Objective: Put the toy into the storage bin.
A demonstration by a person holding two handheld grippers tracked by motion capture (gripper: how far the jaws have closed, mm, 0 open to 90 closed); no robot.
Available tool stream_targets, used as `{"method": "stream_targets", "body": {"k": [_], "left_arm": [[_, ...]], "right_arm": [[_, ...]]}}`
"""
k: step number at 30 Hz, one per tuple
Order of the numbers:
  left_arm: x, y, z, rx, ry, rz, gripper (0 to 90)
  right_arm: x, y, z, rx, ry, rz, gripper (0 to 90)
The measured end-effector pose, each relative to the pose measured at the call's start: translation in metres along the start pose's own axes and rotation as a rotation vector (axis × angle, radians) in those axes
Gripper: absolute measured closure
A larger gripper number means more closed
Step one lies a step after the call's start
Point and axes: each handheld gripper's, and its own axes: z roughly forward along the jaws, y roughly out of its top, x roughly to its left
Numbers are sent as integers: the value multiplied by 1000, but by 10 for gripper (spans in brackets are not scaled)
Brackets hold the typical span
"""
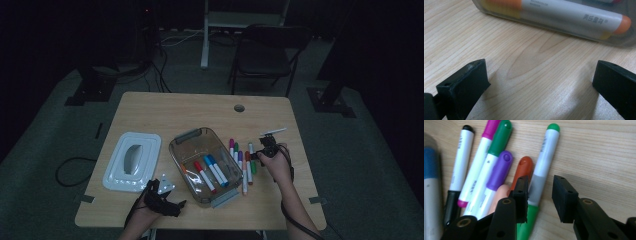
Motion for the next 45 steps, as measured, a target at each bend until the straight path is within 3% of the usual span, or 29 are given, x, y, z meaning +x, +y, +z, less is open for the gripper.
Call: {"method": "stream_targets", "body": {"k": [10, 15, 21, 28, 29, 30, 31, 36, 37, 38, 43, 44, 45], "left_arm": [[0, 0, 0, -1, 0, 0, 7], [0, 0, 0, -1, 0, 0, 6], [0, 0, 0, 0, 0, -2, 6], [0, 0, 0, 0, 0, -2, 7], [0, 0, 0, 0, 0, -2, 6], [0, 0, 0, 0, 1, -2, 6], [0, 0, 0, 0, 1, -2, 6], [0, 0, 0, -1, 1, -1, 6], [0, 0, 0, -1, 1, -1, 6], [0, 0, 0, -1, 1, -2, 6], [0, 0, 0, 0, 0, -2, 6], [0, 0, 0, 0, 0, -1, 6], [0, 0, 0, 0, 0, -1, 6]], "right_arm": [[-10, -5, 1, 7, -45, 54, 764], [-13, -6, -7, -39, -16, 116, 766], [-2, -2, -37, -92, 34, 89, 766], [30, 3, -76, -154, 149, 22, 766], [30, 3, -76, -154, 149, 22, 766], [41, 5, -87, -172, 188, 1, 766], [41, 5, -87, -172, 188, 1, 766], [72, 9, -109, -189, 285, -61, 766], [72, 9, -109, -189, 285, -61, 766], [83, 10, -114, -193, 299, -87, 766], [104, 12, -116, -187, 312, -138, 766], [116, 14, -115, -175, 321, -166, 766], [120, 14, -114, -171, 323, -174, 766]]}}
